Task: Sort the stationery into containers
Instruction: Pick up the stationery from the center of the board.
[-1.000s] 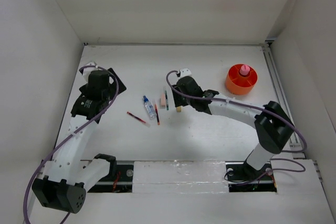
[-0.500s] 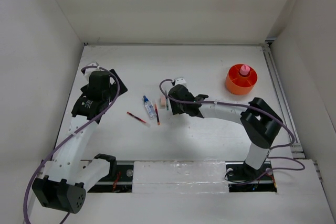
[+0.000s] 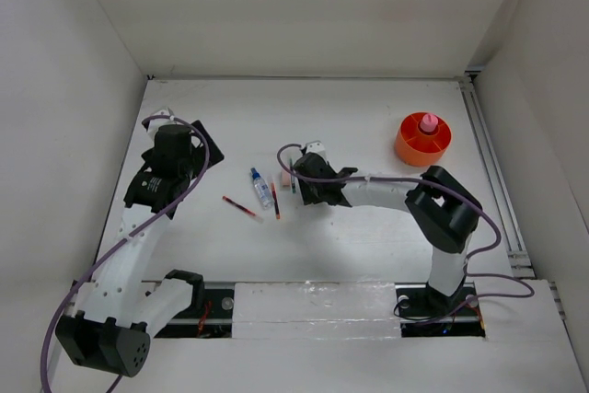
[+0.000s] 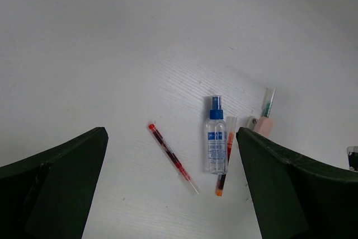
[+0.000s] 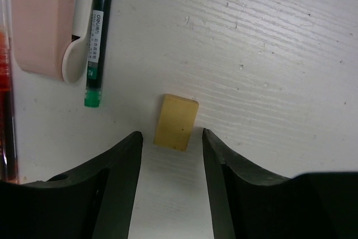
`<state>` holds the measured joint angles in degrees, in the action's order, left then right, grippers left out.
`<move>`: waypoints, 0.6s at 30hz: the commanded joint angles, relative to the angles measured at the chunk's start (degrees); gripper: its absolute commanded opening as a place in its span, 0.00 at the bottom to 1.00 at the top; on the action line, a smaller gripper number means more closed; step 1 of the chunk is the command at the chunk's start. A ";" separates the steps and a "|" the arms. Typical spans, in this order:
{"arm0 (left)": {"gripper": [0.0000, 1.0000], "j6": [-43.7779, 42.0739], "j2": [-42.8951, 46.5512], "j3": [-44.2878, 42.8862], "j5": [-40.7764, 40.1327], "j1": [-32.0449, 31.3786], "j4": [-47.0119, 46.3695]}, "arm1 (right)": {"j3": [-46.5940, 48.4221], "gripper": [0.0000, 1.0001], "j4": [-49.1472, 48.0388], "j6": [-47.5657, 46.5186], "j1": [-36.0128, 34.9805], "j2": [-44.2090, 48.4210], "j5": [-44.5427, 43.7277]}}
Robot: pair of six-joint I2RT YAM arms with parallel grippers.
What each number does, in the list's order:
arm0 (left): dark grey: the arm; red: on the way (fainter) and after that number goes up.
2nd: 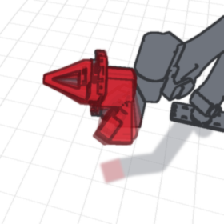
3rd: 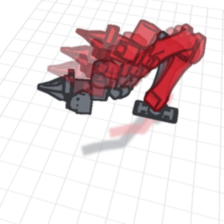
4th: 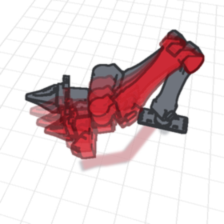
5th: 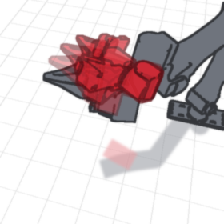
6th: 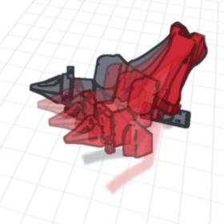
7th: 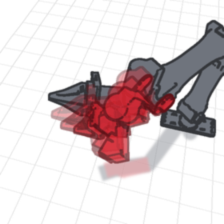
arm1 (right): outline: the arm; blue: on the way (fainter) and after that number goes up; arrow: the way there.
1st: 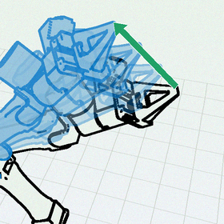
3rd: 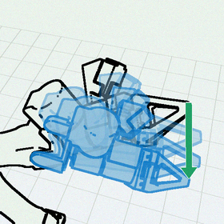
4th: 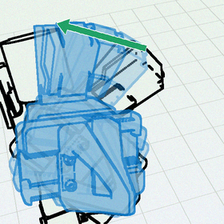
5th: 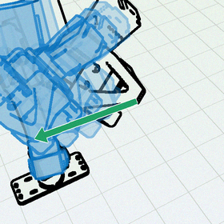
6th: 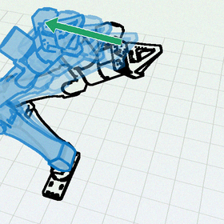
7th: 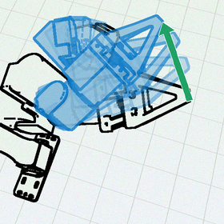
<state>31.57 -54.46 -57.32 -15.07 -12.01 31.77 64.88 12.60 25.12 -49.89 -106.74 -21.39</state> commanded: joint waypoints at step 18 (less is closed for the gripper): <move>1.00 -0.81 1.55 0.28 0.22 -0.03 -1.97 | 1.48 0.23 -3.02 1.07 2.25 -2.77 0.91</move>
<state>31.51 -54.02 -57.32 -15.00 -12.01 31.44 65.21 10.98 25.56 -48.62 -107.53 -20.78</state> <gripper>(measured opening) 0.997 0.281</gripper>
